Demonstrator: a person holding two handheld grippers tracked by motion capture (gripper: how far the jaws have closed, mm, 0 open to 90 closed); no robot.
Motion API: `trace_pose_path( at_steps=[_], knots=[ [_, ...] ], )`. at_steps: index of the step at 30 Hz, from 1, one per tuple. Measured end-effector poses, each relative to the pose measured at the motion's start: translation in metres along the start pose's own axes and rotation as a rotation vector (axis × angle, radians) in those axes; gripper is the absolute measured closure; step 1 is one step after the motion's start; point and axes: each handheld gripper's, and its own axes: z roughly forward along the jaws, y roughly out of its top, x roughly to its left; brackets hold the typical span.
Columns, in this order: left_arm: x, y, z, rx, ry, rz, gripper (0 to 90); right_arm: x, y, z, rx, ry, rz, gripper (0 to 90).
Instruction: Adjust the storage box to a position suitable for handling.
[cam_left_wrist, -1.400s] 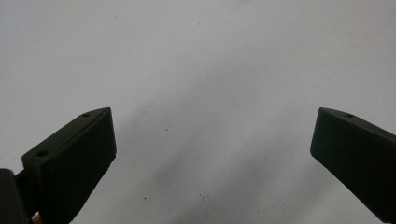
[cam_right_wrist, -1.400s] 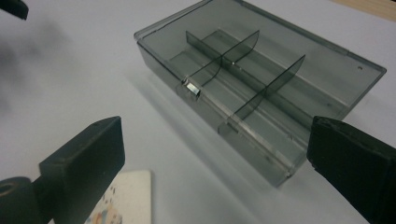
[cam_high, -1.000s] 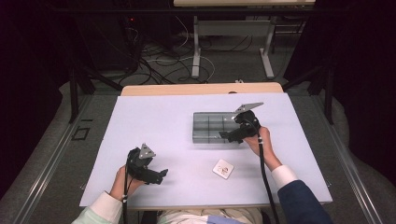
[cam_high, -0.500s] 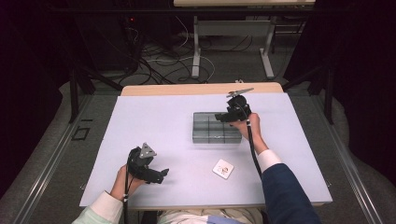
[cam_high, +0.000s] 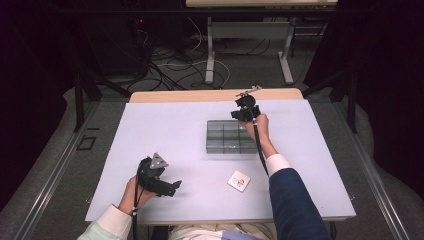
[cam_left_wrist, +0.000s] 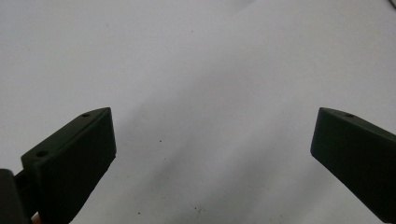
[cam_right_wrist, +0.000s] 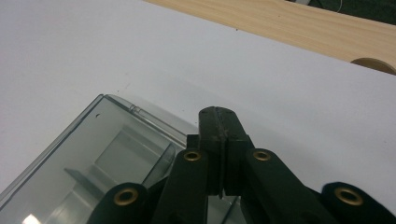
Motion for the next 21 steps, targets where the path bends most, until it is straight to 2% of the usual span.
trace_pose_path(
  at_steps=[4, 6, 8, 9, 11, 12, 14, 15, 16, 17, 19, 21],
  knots=[
    [0.0, -0.001, 0.001, -0.011, 0.005, -0.001, 0.2, 0.001, 0.002, 0.013, 0.026, -0.033, -0.01, 90.0],
    [0.001, 0.0, -0.001, 0.012, -0.009, 0.005, 0.2, 0.001, 0.002, 0.018, 0.034, -0.05, -0.016, 90.0],
    [0.002, 0.0, -0.001, 0.012, -0.01, 0.005, 0.2, 0.002, 0.002, 0.023, 0.065, -0.057, -0.027, 90.0],
    [0.001, -0.001, 0.001, -0.005, 0.002, 0.0, 0.2, 0.003, 0.002, 0.024, 0.099, -0.079, -0.042, 90.0],
    [0.002, 0.0, -0.001, 0.013, -0.009, 0.005, 0.2, 0.003, 0.0, 0.027, 0.072, -0.075, -0.038, 90.0],
    [0.001, 0.0, -0.001, 0.014, -0.009, 0.004, 0.2, 0.004, 0.0, 0.029, 0.07, -0.084, -0.056, 90.0],
    [0.0, -0.001, 0.001, -0.01, -0.001, -0.007, 0.2, 0.006, 0.001, 0.028, 0.1, -0.092, -0.063, 90.0],
    [0.0, -0.001, 0.001, -0.008, -0.001, -0.006, 0.2, 0.005, 0.0, 0.03, 0.07, -0.084, -0.068, 90.0],
    [0.0, -0.001, 0.002, -0.009, 0.0, -0.007, 0.2, 0.006, 0.0, 0.029, 0.082, -0.088, -0.063, 90.0],
    [0.0, -0.001, 0.001, -0.007, 0.0, -0.007, 0.2, 0.005, 0.002, 0.025, 0.137, -0.099, -0.076, 90.0],
    [0.0, -0.001, 0.002, -0.008, 0.001, -0.009, 0.2, 0.007, -0.002, 0.03, 0.042, -0.065, -0.043, 90.0],
    [0.001, -0.001, 0.002, -0.009, 0.002, -0.008, 0.2, 0.009, 0.0, 0.026, 0.111, -0.094, -0.062, 90.0]
  ],
)
